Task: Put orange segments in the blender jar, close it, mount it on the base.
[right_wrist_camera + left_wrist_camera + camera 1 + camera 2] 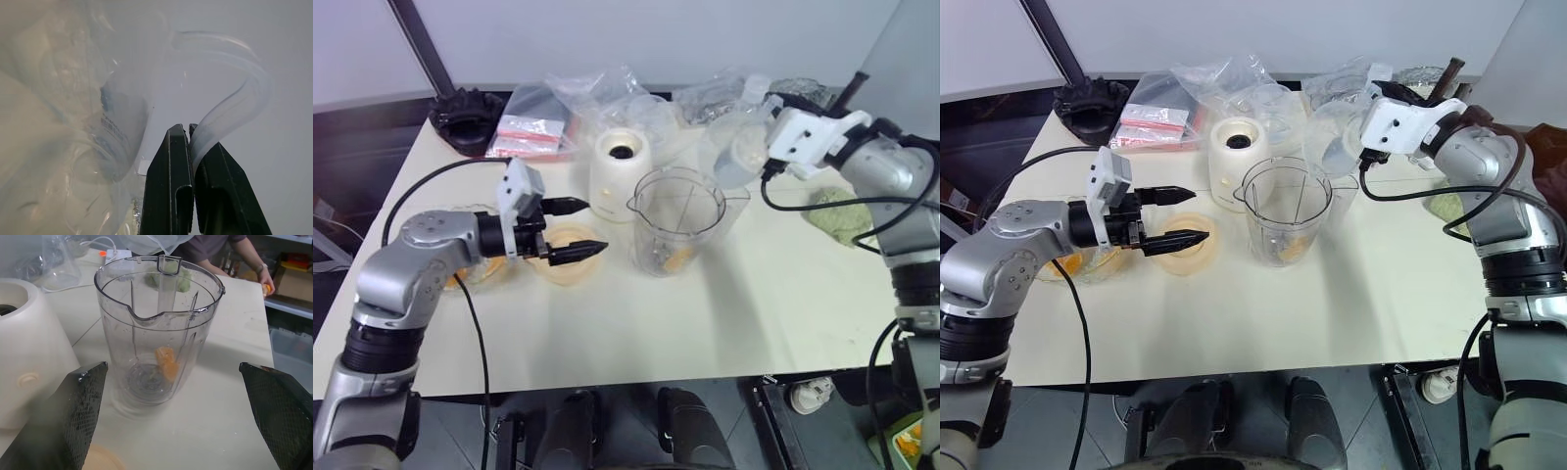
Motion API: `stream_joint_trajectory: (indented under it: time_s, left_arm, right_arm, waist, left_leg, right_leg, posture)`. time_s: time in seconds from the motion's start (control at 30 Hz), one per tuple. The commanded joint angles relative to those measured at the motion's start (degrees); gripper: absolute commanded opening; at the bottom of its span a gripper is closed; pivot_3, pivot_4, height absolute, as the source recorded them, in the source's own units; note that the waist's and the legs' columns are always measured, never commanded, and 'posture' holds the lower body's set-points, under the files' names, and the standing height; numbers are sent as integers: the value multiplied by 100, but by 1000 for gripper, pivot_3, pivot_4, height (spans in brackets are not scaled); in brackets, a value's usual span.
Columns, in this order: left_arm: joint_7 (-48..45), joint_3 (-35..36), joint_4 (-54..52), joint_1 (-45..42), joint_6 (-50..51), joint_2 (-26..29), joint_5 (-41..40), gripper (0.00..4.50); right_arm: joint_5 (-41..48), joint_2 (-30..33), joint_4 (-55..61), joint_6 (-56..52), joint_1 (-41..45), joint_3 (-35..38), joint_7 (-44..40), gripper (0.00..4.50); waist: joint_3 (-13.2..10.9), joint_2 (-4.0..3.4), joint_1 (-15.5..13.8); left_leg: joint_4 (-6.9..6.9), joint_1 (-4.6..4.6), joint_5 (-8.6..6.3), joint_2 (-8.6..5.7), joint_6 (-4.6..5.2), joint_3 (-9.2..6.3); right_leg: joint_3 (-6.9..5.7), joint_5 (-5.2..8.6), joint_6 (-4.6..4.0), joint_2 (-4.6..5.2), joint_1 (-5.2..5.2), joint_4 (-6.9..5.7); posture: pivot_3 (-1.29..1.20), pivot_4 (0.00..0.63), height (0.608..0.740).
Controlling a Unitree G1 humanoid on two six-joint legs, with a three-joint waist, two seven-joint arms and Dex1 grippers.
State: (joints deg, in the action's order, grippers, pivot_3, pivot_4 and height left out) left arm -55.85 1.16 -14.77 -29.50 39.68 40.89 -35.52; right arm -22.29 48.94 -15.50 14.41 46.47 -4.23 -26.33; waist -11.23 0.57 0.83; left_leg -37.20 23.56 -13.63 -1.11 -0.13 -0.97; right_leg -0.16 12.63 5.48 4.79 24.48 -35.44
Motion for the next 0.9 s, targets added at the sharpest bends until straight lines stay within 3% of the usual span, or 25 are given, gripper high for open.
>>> stream_joint_trajectory:
  time_s: [0.03, 0.9]
  left_arm:
    - [20, 43, -121, -112, -65, -4, 4, 4500]
    - [47, 21, -143, -63, -102, 2, 38, 4500]
  right_arm:
    - [-55, 71, 31, 130, 266, 95, 139, 46]
    - [-470, 57, 108, 426, 335, -43, 255, 46]
  waist:
    - [0, 0, 0]
    - [0, 0, 2]
  left_leg:
    - [-1, 0, 0, 0, 0, 0]
    - [-4, -4, 1, 0, -2, 2]
  right_leg:
    - [0, 0, 0, 0, 0, -2]
    - [3, -4, 7, -1, 0, -9]
  posture:
    - [0, 150, 740]
    - [0, 150, 740]
